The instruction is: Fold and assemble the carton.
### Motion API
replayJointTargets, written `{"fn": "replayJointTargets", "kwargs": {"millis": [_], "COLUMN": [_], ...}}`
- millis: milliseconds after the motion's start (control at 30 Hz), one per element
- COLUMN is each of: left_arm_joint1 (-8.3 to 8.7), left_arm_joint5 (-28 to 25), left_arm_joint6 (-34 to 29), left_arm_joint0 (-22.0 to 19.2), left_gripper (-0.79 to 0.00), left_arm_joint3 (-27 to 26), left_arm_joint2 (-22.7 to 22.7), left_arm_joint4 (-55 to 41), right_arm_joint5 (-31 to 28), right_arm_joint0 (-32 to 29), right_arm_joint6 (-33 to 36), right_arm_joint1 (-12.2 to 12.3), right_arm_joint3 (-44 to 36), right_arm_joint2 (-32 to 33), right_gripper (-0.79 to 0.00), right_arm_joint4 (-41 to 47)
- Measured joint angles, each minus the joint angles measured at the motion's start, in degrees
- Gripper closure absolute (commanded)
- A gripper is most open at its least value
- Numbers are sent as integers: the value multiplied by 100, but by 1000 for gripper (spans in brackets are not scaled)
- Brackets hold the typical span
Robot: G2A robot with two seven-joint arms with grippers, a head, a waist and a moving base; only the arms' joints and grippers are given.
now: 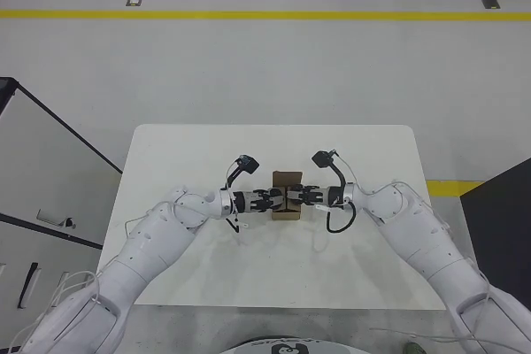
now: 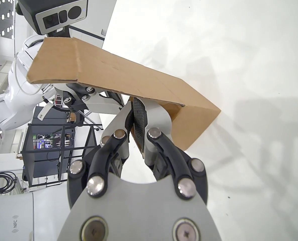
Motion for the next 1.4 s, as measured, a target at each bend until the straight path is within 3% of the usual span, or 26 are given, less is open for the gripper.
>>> {"fn": "replayJointTargets", "kwargs": {"millis": [800,833,867,900,933,1233,1400], "left_arm_joint1": [-40,-37,-31,-24,-18,103,216], "left_arm_joint5": [15,2,-21,-44,-77,-260,-247], "left_arm_joint6": [-35,-21,0,12,25,-29,-301], "left_arm_joint0": [-26,-19,-5,7,20,240,457], "left_gripper": [0,-135,-357,-606,-785,-785,-785], "left_arm_joint3": [74,58,31,7,-22,-514,-1096], "left_arm_joint2": [-76,-90,-113,-131,-152,-444,-674], "left_arm_joint4": [14,21,35,47,53,133,120], "right_arm_joint5": [24,-1,-47,-90,-141,-773,-1008], "right_arm_joint0": [25,15,-3,-22,-45,-388,-551], "right_arm_joint6": [75,71,70,74,84,581,1027], "right_arm_joint1": [-49,-43,-32,-21,-9,199,314], "right_arm_joint3": [86,79,67,53,36,-271,-462], "right_arm_joint2": [21,44,84,120,161,760,1068], "right_gripper": [0,-179,-576,-785,-785,-785,-785], "right_arm_joint4": [4,18,44,71,106,755,1136]}}
